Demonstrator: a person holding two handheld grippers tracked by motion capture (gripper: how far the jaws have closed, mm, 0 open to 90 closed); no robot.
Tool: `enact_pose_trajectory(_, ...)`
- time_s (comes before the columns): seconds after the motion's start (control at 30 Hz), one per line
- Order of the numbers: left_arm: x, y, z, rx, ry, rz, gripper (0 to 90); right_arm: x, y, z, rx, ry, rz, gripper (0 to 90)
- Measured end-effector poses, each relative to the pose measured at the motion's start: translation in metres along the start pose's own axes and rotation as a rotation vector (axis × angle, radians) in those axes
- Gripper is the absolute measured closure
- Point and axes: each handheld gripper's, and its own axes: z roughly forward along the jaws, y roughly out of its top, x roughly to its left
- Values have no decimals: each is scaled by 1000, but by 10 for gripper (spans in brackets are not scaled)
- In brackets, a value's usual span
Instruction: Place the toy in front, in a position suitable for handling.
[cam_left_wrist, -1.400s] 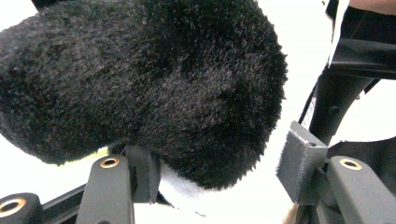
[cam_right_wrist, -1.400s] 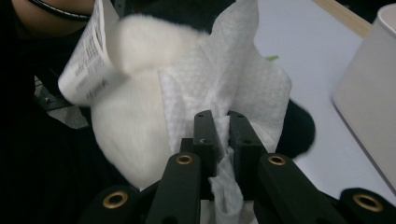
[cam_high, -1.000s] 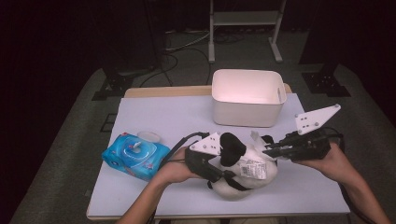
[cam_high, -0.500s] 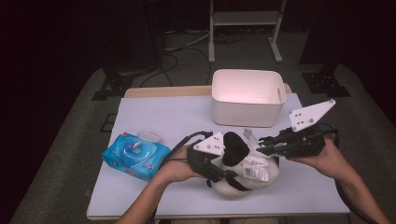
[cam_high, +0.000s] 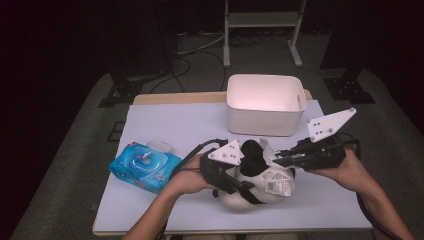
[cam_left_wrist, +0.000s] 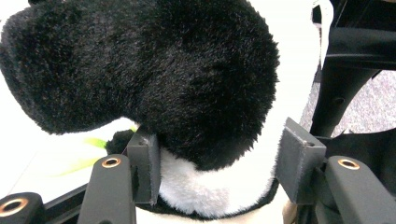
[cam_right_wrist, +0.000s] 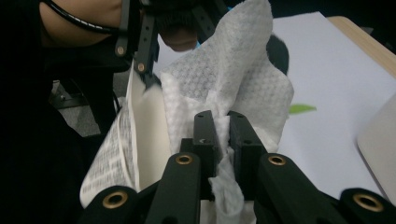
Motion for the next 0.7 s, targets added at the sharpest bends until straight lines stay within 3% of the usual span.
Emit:
enact_pose_trajectory(0.33, 0, 3, -1, 23, 0, 10, 427, -2, -10, 0, 11, 4, 23, 822)
enact_pose_trajectory(0.53, -3, 10, 6, 51, -17, 38, 427, -5, -3, 3, -11, -9, 17, 821)
enact_pose_trajectory(0.7, 2, 10, 2, 42, 10, 13, 434, -7, -8, 0, -6, -17, 36, 822)
